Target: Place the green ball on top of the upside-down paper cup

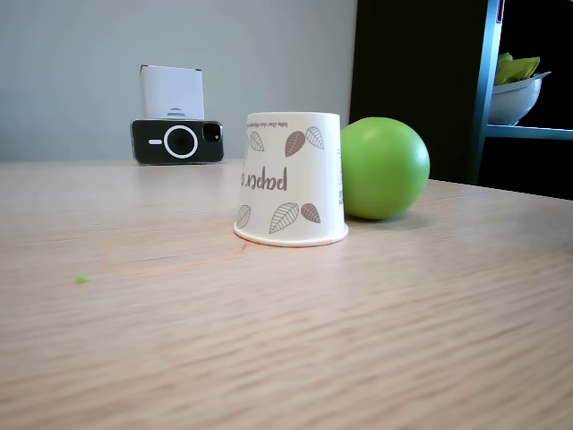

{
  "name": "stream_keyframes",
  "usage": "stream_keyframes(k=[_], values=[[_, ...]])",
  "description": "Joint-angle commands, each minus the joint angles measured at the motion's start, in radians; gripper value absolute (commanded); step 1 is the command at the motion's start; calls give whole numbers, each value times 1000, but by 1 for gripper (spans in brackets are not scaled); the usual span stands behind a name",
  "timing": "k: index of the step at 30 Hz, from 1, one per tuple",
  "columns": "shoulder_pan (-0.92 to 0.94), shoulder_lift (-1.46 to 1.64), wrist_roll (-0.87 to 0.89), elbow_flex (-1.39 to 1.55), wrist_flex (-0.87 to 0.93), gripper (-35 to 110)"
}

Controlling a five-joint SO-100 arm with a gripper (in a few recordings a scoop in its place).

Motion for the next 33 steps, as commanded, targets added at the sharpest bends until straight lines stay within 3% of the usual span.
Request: stream_keyframes(k=[1, 17, 33], values=[[6, 5, -5, 0, -15, 0], [8, -313, -149, -351, -63, 1], [-55, -887, -614, -976, 18, 8]])
